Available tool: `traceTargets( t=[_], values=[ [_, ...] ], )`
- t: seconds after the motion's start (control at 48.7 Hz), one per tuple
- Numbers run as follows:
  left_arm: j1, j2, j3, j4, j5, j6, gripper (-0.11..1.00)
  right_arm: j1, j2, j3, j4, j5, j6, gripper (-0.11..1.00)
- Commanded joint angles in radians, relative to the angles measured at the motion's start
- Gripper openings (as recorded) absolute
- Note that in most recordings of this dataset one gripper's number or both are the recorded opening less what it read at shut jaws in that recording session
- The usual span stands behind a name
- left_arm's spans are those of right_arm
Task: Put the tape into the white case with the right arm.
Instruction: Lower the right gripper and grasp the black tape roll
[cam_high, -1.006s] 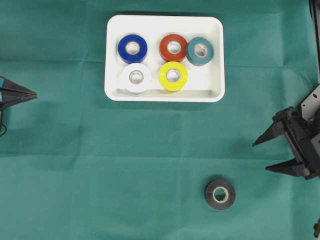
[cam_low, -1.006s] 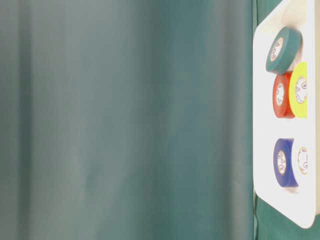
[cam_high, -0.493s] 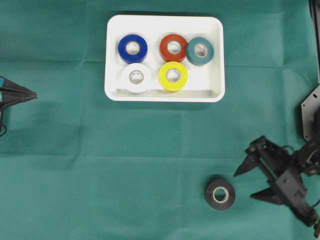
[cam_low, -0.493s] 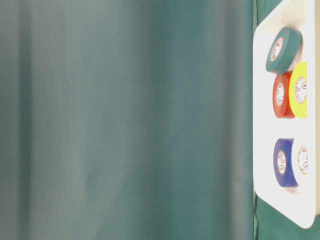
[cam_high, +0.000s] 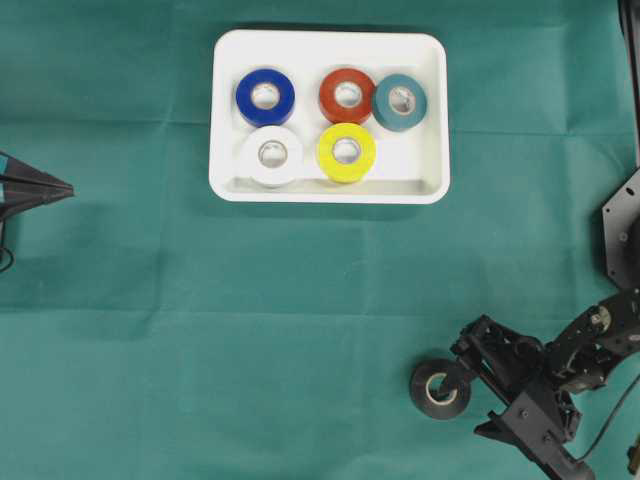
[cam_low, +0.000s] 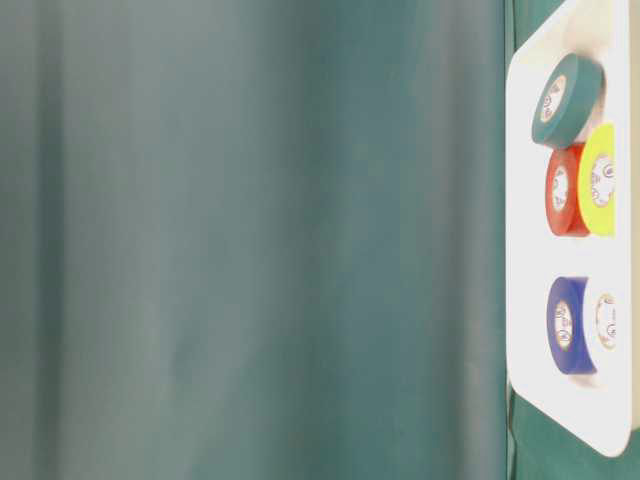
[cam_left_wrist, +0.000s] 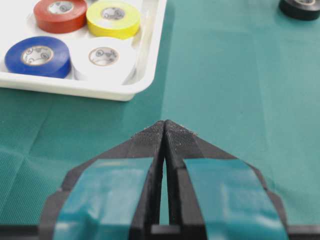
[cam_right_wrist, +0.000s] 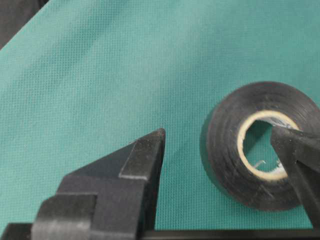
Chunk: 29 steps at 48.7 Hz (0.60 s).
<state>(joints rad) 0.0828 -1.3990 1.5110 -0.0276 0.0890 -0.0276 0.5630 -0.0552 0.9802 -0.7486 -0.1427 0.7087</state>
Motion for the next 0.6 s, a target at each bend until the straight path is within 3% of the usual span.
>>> traceTargets(
  t=[0.0,0.575],
  values=[
    [0.003,0.008,-0.012,0.0,-0.008,-0.002,0.01,0.003,-0.003,-0.017,0.0,0.003,0.0,0.53],
    [0.003,0.008,-0.012,0.0,-0.008,-0.002,0.01,0.003,0.087,-0.049,-0.002,0.057,0.0,0.53]
  ],
)
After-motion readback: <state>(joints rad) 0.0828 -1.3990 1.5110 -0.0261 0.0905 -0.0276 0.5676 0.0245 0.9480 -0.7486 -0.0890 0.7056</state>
